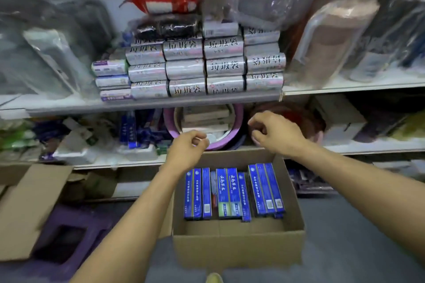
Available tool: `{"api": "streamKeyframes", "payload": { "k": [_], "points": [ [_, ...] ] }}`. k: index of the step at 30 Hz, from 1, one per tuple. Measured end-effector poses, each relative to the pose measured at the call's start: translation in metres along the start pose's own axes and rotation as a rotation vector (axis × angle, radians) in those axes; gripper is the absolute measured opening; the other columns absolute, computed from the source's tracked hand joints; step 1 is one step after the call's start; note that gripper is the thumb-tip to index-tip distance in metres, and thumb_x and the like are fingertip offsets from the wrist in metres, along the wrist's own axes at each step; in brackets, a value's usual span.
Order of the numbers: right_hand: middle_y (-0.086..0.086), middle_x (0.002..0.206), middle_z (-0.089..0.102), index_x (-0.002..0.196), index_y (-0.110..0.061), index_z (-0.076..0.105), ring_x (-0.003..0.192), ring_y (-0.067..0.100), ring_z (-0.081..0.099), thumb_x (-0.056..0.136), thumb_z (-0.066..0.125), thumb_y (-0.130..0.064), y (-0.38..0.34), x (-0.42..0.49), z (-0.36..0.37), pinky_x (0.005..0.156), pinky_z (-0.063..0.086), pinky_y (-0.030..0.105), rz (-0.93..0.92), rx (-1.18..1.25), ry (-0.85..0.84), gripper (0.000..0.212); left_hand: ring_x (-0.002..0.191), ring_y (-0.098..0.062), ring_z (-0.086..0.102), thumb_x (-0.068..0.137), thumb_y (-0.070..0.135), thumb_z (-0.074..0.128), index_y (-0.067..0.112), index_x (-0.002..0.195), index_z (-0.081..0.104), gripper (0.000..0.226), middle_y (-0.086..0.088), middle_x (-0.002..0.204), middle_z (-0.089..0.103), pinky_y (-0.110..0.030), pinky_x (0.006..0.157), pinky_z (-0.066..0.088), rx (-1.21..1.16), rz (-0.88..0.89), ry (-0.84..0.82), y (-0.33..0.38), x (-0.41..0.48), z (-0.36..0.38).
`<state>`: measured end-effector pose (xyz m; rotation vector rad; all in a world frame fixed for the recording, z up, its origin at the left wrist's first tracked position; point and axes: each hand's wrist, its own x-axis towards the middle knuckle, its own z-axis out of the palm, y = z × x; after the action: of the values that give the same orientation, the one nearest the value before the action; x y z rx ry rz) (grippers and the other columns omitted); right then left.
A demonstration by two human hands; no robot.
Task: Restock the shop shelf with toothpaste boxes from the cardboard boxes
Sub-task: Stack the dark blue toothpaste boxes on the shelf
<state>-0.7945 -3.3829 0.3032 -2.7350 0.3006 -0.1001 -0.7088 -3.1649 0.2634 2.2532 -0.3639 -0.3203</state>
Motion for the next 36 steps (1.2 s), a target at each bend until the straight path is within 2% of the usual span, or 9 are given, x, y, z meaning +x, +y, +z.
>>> {"api": "streamKeyframes", "payload": {
  "k": [10,15,19,21,24,27,29,33,36],
  "points": [
    [-0.005,0.087,0.063,0.106,-0.025,0.060,0.081,0.016,0.060,0.088,0.053,-0.021,0.065,-0.008,0.184,0.071,0.047,0.028,0.329,0.188,-0.391,0.020,0.075,-0.018,0.058,0.095,0.030,0.057,0.016,0.128,0.056,0.036,0.005,0.089,0.064,-0.027,0.073,0.047,0.119,-0.302,-0.378,-0.130,0.012,0.115],
    [0.007,0.088,0.064,0.121,-0.014,0.053,0.068,0.017,0.057,0.091,0.057,-0.016,0.087,-0.007,0.273,0.058,0.044,0.024,0.596,0.426,-0.506,0.030,0.115,-0.016,0.055,0.100,0.029,0.049,0.010,0.150,0.029,0.057,-0.008,0.149,0.042,-0.024,0.095,0.044,-0.011,-0.451,-0.487,-0.167,0.035,0.186],
    [0.008,0.088,0.054,0.137,-0.001,0.041,0.074,0.021,0.051,0.094,0.054,-0.010,0.100,0.004,0.325,0.058,0.040,0.023,0.719,0.533,-0.552,0.047,0.145,-0.027,0.022,0.098,0.031,0.053,0.004,0.153,0.009,0.076,-0.014,0.160,0.013,-0.033,0.114,0.028,-0.074,-0.643,-0.448,-0.193,0.055,0.239],
    [0.008,0.083,0.053,0.131,0.000,0.047,0.065,0.017,0.046,0.095,0.050,-0.007,0.105,0.008,0.343,0.055,0.036,0.023,0.787,0.581,-0.548,0.037,0.139,-0.031,0.035,0.085,0.038,0.067,0.004,0.152,0.018,0.090,-0.015,0.155,0.028,-0.040,0.110,0.036,-0.189,-0.808,-0.385,-0.211,0.064,0.261],
    [0.016,0.108,0.059,0.121,-0.002,0.052,0.084,0.026,0.055,0.094,0.050,-0.009,0.111,0.013,0.364,0.065,0.041,0.027,0.854,0.650,-0.547,0.028,0.124,-0.030,0.049,0.060,0.055,0.075,0.009,0.149,0.028,0.111,-0.010,0.144,0.044,-0.043,0.102,0.045,-0.337,-0.985,-0.328,-0.233,0.072,0.287],
    [0.011,0.087,0.057,0.090,-0.005,0.055,0.073,0.022,0.053,0.093,0.053,-0.012,0.117,0.017,0.373,0.060,0.040,0.027,0.911,0.679,-0.517,0.008,0.132,-0.030,0.039,0.079,0.055,0.067,0.008,0.152,0.017,0.100,-0.011,0.150,0.030,-0.039,0.106,0.039,-0.241,-1.009,-0.324,-0.226,0.075,0.289],
    [0.006,0.071,0.049,0.073,-0.011,0.048,0.060,0.017,0.047,0.092,0.056,-0.014,0.118,0.018,0.373,0.053,0.034,0.025,0.963,0.736,-0.500,0.021,0.130,-0.029,0.041,0.084,0.053,0.063,0.007,0.149,0.023,0.089,-0.011,0.147,0.034,-0.038,0.105,0.040,-0.196,-0.998,-0.313,-0.228,0.079,0.292],
    [0.010,0.091,0.065,0.078,-0.014,0.053,0.082,0.026,0.065,0.089,0.064,-0.017,0.118,0.018,0.369,0.070,0.053,0.032,1.030,0.887,-0.458,0.015,0.094,-0.027,0.065,0.077,0.040,0.076,0.011,0.122,0.053,0.058,-0.010,0.119,0.065,-0.038,0.082,0.056,-0.430,-0.970,-0.298,-0.231,0.076,0.289],
    [0.009,0.093,0.070,0.095,-0.009,0.060,0.080,0.024,0.069,0.087,0.068,-0.023,0.118,0.014,0.364,0.074,0.057,0.034,1.045,0.961,-0.463,0.018,0.086,-0.028,0.071,0.081,0.032,0.077,0.011,0.120,0.054,0.050,-0.011,0.107,0.071,-0.044,0.078,0.059,-0.589,-1.017,-0.318,-0.229,0.067,0.272]
  ]
}}
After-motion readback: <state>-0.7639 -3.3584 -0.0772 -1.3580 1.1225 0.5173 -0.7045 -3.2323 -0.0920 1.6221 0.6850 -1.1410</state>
